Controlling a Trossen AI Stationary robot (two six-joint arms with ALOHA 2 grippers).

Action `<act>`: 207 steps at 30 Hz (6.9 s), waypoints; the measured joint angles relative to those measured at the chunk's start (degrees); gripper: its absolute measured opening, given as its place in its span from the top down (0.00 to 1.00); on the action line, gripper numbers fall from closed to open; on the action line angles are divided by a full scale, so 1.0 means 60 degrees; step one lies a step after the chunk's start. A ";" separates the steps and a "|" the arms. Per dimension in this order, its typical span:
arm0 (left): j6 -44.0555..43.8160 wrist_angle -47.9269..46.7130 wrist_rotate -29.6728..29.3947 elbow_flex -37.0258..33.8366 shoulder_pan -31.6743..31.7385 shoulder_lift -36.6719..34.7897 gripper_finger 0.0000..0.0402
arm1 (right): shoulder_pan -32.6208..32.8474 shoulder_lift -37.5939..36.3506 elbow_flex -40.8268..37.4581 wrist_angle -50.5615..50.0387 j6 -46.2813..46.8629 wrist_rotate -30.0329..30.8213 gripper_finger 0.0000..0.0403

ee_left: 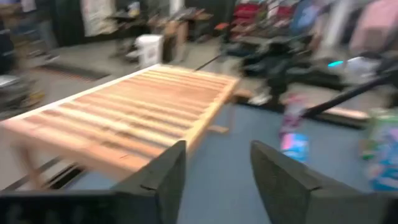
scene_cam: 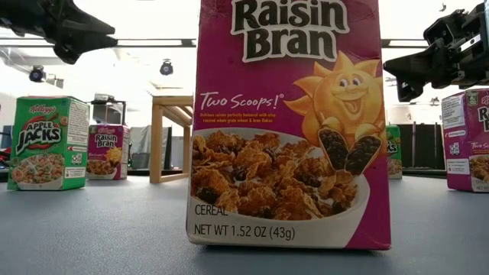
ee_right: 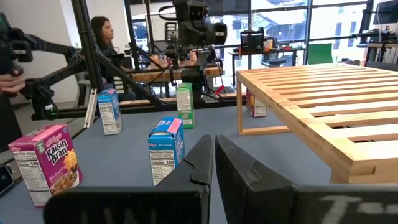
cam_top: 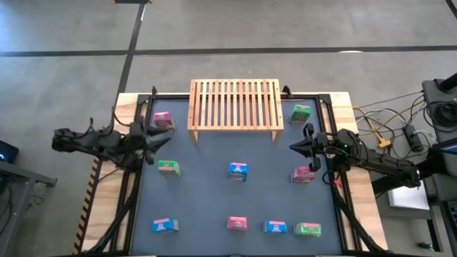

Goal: Stack cereal on shelf
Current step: Put the top left purple cereal box on the shelf

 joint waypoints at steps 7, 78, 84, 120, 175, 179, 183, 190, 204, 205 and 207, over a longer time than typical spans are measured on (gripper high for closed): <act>-0.1190 -0.2856 -0.1490 0.1692 0.0005 0.1348 0.37 | -0.0001 0.0000 -0.0003 0.0000 0.0005 0.0000 0.98; 0.3794 -0.5934 0.5373 0.4780 0.9195 0.6306 0.18 | 0.0002 0.0000 -0.0004 0.0000 0.0001 0.0000 0.98; 0.5240 -0.5556 0.5340 0.4777 0.9976 0.7114 0.18 | 0.0000 0.0000 0.0000 0.0000 0.0007 0.0000 0.98; 0.8419 -0.5419 0.6144 0.3467 1.2012 0.7223 0.22 | 0.0000 0.0000 -0.0003 0.0000 -0.0004 0.0000 0.98; 0.7484 -0.6262 0.6687 0.7680 1.2043 0.8318 0.58 | -0.0002 0.0000 -0.0001 0.0000 0.0010 0.0000 0.98; 0.7191 -0.6237 0.6830 0.8104 1.2045 0.8322 0.60 | -0.0002 0.0000 -0.0001 0.0000 0.0008 0.0000 0.98; 0.7135 -0.6193 0.7249 0.8285 1.2044 0.8332 0.63 | 0.0000 0.0000 -0.0002 0.0000 0.0000 0.0000 0.98; 0.7068 -0.5819 0.7354 0.8306 1.2026 0.8432 0.67 | -0.0002 0.0000 -0.0002 0.0000 0.0007 0.0000 0.98; 0.6944 -0.4803 0.8855 0.9848 1.1757 1.0474 0.68 | -0.0002 0.0000 -0.0002 0.0000 0.0007 0.0002 0.98; 0.6957 -0.4898 0.8852 1.0145 1.1705 1.0704 0.68 | 0.0000 0.0000 0.0000 0.0000 -0.0002 0.0000 0.98; 0.7005 -0.5209 0.8856 1.0784 1.1605 1.1163 0.68 | -0.0002 0.0000 0.0000 0.0000 0.0001 0.0000 0.98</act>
